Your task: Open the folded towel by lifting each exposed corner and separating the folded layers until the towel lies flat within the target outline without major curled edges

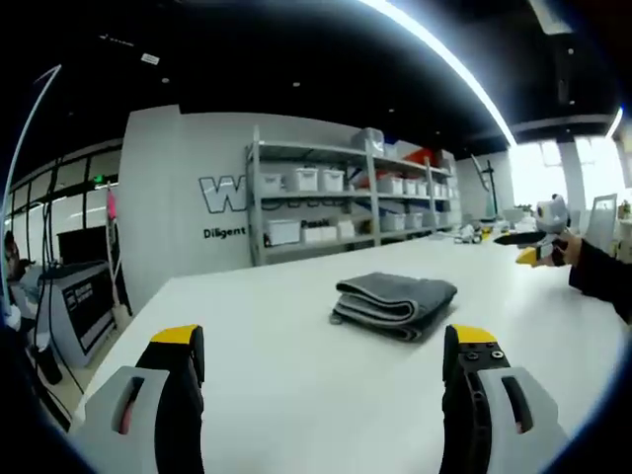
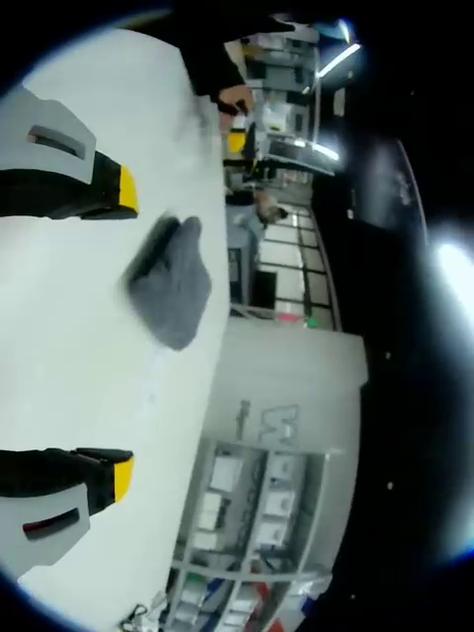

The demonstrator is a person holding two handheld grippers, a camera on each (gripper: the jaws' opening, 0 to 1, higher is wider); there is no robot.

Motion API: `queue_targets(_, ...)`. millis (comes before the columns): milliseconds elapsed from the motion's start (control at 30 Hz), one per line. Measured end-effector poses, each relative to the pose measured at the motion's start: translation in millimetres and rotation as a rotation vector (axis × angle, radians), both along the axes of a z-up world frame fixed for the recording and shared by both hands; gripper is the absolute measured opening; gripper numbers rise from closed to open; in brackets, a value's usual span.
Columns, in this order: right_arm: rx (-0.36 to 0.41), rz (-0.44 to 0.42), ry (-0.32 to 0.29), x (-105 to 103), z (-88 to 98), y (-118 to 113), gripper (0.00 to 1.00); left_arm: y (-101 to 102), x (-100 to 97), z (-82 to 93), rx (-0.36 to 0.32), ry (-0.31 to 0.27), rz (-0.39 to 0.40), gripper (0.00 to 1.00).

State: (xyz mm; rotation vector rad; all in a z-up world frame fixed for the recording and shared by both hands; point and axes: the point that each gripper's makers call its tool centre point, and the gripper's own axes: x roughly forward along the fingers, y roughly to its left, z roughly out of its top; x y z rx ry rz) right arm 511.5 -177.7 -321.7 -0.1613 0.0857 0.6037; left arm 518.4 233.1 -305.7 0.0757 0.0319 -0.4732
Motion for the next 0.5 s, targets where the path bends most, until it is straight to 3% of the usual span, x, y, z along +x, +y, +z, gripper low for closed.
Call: queue_targets(500,-0.001,-0.006,0.004,1.9,-1.4,-1.7,0.93,-1.8,-2.5,-0.3,-0.012,0.004,0.001,1.0)
